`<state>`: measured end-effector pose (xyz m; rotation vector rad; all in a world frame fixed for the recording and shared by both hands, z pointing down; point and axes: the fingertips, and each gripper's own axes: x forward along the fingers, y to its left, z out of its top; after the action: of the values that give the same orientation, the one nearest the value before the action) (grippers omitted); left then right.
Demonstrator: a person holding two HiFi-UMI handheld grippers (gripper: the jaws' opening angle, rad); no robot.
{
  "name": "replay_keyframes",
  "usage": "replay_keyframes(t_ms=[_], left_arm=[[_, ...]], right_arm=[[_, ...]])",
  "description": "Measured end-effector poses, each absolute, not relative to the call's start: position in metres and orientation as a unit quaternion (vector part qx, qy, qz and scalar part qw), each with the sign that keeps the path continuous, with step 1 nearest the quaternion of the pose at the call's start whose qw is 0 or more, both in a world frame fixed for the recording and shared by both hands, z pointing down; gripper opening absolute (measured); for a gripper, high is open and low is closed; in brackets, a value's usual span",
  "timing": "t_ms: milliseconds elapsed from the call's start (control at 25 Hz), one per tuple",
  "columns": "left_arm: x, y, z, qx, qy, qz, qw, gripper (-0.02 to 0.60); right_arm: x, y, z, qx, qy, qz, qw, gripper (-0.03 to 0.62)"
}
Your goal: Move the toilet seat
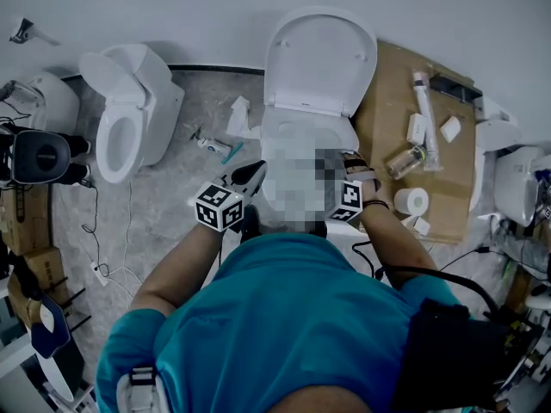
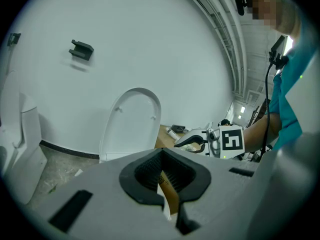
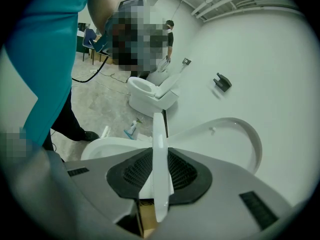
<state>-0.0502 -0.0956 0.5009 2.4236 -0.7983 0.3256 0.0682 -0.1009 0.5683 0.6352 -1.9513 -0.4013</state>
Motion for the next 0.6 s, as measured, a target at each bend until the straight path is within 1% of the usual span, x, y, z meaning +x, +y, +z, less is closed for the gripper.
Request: replay_keyframes(t_ms=[600], left_arm=[[-0.051, -0.101, 0.498, 0.905, -0.303, 0.123, 0.274, 0.003]], right_arm=[[0.077, -0.128, 0.552, 0.274, -0.807, -0.181, 0.491, 0.087]])
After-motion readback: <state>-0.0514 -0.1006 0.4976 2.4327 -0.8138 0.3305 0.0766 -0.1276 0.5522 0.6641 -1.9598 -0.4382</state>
